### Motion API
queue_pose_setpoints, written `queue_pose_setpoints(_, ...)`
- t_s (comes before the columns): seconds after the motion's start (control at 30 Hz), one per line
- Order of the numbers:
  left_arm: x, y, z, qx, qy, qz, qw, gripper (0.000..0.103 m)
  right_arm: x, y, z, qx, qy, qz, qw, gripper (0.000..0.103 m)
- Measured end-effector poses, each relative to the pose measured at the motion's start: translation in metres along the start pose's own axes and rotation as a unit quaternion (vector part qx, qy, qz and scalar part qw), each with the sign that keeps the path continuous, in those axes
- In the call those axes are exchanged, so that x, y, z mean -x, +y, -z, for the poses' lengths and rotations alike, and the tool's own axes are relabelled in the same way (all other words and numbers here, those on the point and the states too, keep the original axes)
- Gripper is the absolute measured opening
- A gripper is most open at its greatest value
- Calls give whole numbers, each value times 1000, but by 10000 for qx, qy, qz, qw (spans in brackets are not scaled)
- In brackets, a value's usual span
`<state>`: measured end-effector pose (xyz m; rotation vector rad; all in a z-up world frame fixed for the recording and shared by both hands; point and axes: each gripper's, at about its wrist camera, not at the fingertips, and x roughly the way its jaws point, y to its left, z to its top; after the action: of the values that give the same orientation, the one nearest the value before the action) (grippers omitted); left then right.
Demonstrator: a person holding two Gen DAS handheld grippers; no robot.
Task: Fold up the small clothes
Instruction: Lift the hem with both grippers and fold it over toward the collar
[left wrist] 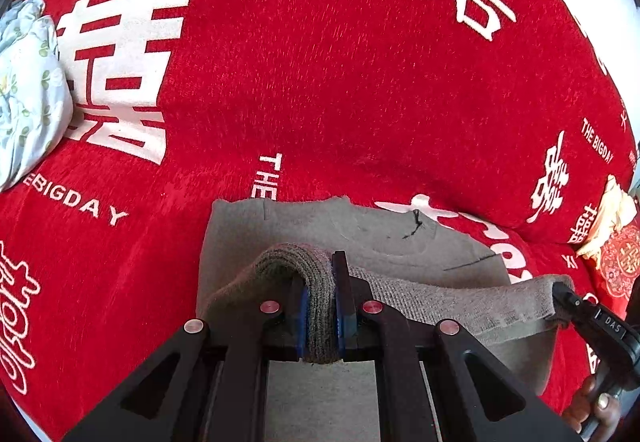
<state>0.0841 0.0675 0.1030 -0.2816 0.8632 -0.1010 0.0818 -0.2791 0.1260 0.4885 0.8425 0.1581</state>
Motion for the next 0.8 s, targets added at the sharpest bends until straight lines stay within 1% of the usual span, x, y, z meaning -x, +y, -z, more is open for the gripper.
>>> queue_pose_setpoints(0.4,-31,-3,-10,-169,94,-252,9995,11,-33,0,-13,62,143,183,9997,13)
queue_pose_setpoints(0.8,-60,-10,-29,-240,190,-287,9991,11,-62,-11,-26,-101,225,343,9991,13)
